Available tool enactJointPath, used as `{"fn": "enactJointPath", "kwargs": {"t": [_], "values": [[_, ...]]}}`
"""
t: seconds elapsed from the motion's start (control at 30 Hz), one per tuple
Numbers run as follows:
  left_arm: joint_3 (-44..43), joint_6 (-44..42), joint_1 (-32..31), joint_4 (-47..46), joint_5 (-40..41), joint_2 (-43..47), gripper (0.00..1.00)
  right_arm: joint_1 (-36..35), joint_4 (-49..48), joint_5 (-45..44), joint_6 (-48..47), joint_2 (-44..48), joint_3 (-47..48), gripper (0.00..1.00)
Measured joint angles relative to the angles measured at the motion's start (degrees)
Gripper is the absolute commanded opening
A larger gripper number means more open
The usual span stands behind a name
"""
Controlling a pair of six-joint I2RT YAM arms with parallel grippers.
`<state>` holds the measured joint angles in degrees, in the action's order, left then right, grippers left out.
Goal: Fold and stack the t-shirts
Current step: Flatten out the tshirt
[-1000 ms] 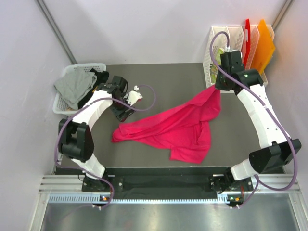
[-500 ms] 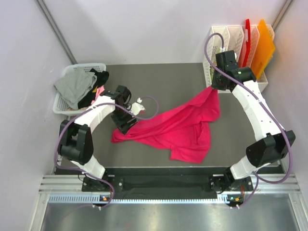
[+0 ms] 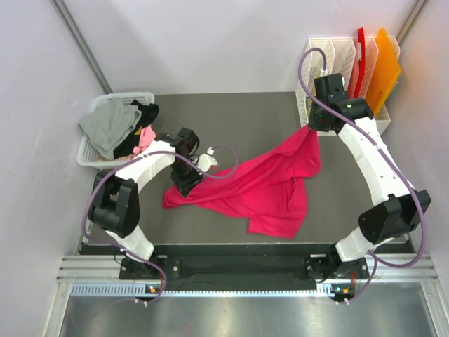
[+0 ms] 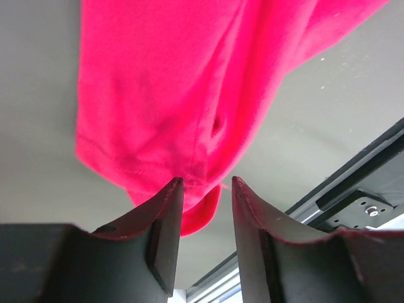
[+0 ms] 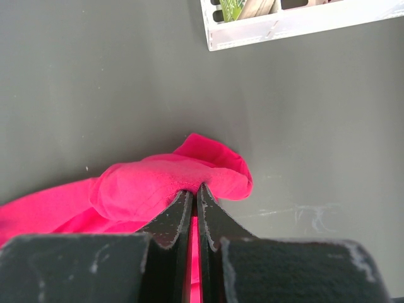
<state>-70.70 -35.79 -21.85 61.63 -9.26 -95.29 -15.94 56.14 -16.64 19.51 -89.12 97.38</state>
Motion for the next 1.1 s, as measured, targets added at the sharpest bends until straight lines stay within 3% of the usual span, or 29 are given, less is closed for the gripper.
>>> {"fn": "enactJointPath", "kwargs": {"t": [0.77, 0.9, 1.1], "values": [[3.4, -0.2, -1.2, -3.3, 3.8, -0.9, 0.51, 0.0, -0.7, 0.9, 0.0, 0.0, -1.4, 0.00], [3.4, -0.2, -0.7, -4.6, 4.4, -1.1, 0.44, 0.0, -0.9, 1.2, 0.0, 0.0, -1.8, 0.00], [3.2, -0.6, 0.4, -6.2, 4.9, -4.2, 0.24, 0.0, -0.8, 1.4, 0.0, 0.1, -2.3, 0.00]]}}
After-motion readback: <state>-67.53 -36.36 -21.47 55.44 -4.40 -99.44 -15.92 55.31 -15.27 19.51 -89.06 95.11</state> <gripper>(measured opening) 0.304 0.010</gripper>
